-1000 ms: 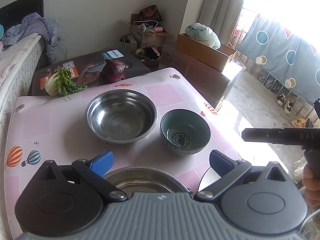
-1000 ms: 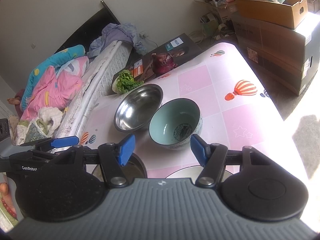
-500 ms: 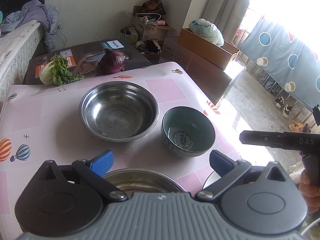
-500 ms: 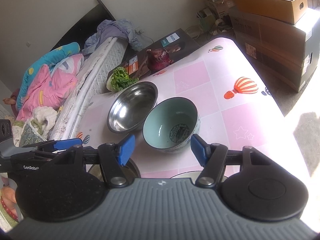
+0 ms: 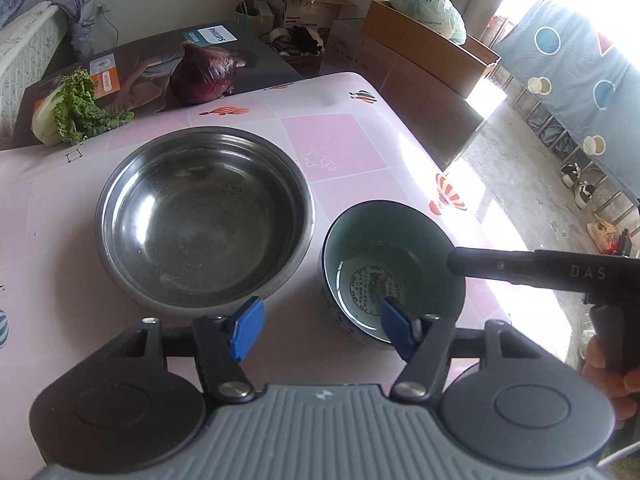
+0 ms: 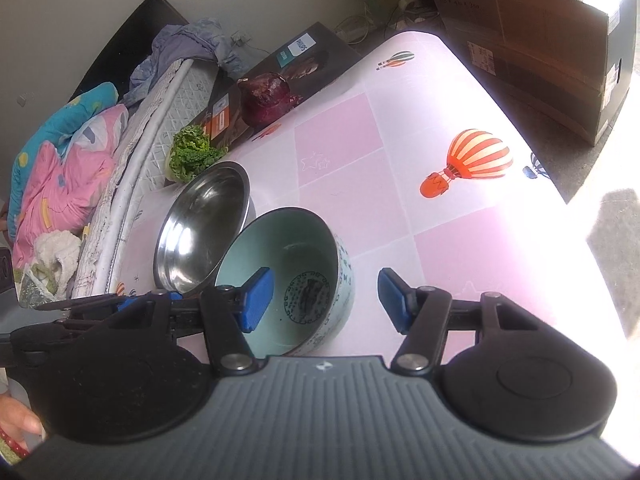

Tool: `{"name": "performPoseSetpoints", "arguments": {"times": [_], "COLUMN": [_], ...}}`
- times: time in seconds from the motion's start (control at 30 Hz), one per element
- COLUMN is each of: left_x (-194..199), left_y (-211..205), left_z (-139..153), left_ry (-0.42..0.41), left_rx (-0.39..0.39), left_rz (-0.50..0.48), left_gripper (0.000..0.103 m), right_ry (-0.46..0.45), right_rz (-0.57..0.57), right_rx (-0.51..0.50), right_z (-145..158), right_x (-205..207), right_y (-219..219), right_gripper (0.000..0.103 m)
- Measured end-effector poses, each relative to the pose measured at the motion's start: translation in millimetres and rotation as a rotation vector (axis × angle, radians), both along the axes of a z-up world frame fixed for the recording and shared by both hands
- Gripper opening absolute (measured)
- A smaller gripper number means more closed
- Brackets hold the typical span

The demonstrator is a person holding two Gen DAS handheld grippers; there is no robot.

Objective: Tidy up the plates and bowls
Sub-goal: 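Lift the teal bowl with both tools and carry it toward the stacked steel bowls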

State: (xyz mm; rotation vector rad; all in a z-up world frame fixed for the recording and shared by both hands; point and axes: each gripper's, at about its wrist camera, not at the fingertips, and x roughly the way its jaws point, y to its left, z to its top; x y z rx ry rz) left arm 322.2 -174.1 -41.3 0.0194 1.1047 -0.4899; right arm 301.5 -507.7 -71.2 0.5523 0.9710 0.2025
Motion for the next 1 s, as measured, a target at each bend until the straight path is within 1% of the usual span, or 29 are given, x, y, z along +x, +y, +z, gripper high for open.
{"name": "performPoseSetpoints", "arguments": {"times": [0.03, 0.1, 0.13, 0.17, 0.2, 0.23, 0.27, 0.3, 0.33, 0.37, 0.4, 0.43, 0.6, 0.7, 0.83, 1.0], "left_x": [5, 11, 14, 17, 19, 21, 22, 23, 24, 25, 26, 28, 24, 19, 10, 16], "left_y": [-1, -3, -4, -5, -5, -5, -5, -5, -6, -7, -7, -8, -14, -17, -21, -29], "left_z": [-4, -7, -9, -10, -13, -14, -15, -16, -17, -17, -18, -18, -15, -14, -14, -17], "left_ry": [0.015, 0.028, 0.037, 0.045, 0.054, 0.063, 0.07, 0.073, 0.08, 0.087, 0.097, 0.11, 0.093, 0.113, 0.121, 0.121], "left_rx": [0.006, -0.011, -0.007, -0.007, -0.007, -0.011, -0.016, -0.021, -0.027, -0.035, -0.046, -0.054, -0.028, -0.027, -0.025, 0.0], "left_rz": [0.007, 0.005, 0.004, 0.005, 0.007, 0.009, 0.008, 0.007, 0.005, 0.004, 0.005, 0.013, -0.005, -0.025, -0.064, -0.075], "left_gripper": [0.053, 0.045, 0.041, 0.038, 0.031, 0.031, 0.03, 0.027, 0.023, 0.021, 0.015, 0.013, 0.012, 0.012, 0.013, 0.013], "right_ry": [0.007, 0.016, 0.022, 0.027, 0.033, 0.038, 0.041, 0.044, 0.047, 0.05, 0.051, 0.048, 0.042, 0.051, 0.06, 0.076], "right_rz": [0.0, 0.001, 0.002, 0.003, 0.004, 0.006, 0.009, 0.013, 0.019, 0.024, 0.029, 0.032, 0.053, 0.068, 0.093, 0.101], "right_rx": [0.007, 0.015, 0.018, 0.02, 0.024, 0.032, 0.04, 0.046, 0.049, 0.053, 0.062, 0.06, 0.059, 0.058, 0.052, 0.041], "right_z": [-4, -10, -13, -16, -19, -22, -24, -26, -28, -30, -32, -32, -32, -30, -27, -28], "right_x": [4, 11, 15, 17, 19, 22, 23, 25, 26, 28, 29, 29, 25, 18, 9, 3], "right_y": [-1, -2, -3, -4, -4, -5, -5, -5, -5, -4, -4, -4, -4, -9, -15, -19], "right_gripper": [0.054, 0.048, 0.047, 0.042, 0.036, 0.034, 0.029, 0.024, 0.021, 0.015, 0.015, 0.015, 0.015, 0.014, 0.014, 0.021]}}
